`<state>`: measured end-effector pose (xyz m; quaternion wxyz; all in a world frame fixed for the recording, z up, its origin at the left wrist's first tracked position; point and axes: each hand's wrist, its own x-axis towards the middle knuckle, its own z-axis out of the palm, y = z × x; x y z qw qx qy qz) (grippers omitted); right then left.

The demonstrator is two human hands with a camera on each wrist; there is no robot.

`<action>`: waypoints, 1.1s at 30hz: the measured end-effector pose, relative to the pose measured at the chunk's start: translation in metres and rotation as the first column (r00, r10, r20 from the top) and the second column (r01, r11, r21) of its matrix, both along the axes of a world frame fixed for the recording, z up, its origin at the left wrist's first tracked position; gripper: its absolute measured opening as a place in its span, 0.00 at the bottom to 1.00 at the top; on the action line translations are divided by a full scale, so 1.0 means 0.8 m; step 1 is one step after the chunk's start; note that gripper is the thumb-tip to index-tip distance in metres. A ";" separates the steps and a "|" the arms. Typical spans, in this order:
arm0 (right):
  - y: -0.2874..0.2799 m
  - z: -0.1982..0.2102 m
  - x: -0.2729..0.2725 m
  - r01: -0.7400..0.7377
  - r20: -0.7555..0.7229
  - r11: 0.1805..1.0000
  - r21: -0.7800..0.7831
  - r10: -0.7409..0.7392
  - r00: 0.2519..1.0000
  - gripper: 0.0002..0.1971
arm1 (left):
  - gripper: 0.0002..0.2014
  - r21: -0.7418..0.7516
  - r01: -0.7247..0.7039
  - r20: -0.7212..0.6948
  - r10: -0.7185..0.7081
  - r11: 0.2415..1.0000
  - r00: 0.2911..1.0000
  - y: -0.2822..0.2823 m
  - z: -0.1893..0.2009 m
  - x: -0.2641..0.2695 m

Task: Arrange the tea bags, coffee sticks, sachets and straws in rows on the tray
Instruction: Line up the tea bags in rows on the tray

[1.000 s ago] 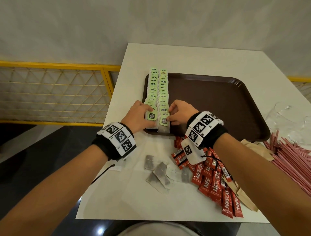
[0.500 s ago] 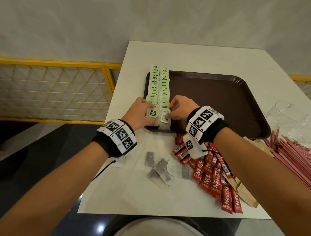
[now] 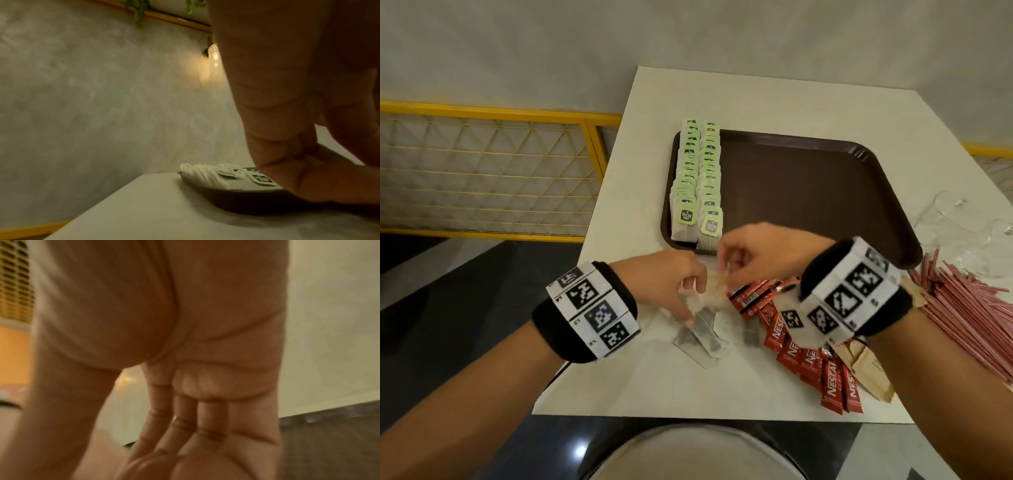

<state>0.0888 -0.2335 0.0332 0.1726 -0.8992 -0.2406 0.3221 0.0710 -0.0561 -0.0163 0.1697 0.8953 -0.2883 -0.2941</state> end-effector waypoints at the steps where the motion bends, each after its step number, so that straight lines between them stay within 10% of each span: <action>1: 0.001 -0.006 -0.009 -0.028 -0.016 0.998 -0.060 0.028 0.999 0.14 | 0.23 0.009 0.004 0.001 -0.004 1.000 1.000 -0.002 -0.001 -0.004; 8: 0.013 -0.038 -0.048 -0.173 0.003 0.910 -0.376 0.187 0.982 0.31 | 0.30 0.095 0.093 0.039 -0.097 0.991 0.995 -0.025 -0.016 -0.031; 17: 0.011 -0.050 -0.053 -0.175 0.066 0.914 -0.365 0.213 0.975 0.29 | 0.23 0.039 0.257 0.141 -0.260 0.966 0.955 -0.032 -0.017 -0.043; 27: 0.007 -0.055 -0.053 -0.129 0.075 0.931 -0.341 0.164 0.984 0.17 | 0.12 0.021 0.183 0.230 -0.183 0.983 0.956 -0.026 -0.012 -0.036; 33: -0.009 -0.042 -0.041 0.015 0.089 0.985 -0.169 0.000 0.996 0.08 | 0.07 -0.285 0.005 0.231 0.063 0.959 0.971 -0.004 -0.002 -0.025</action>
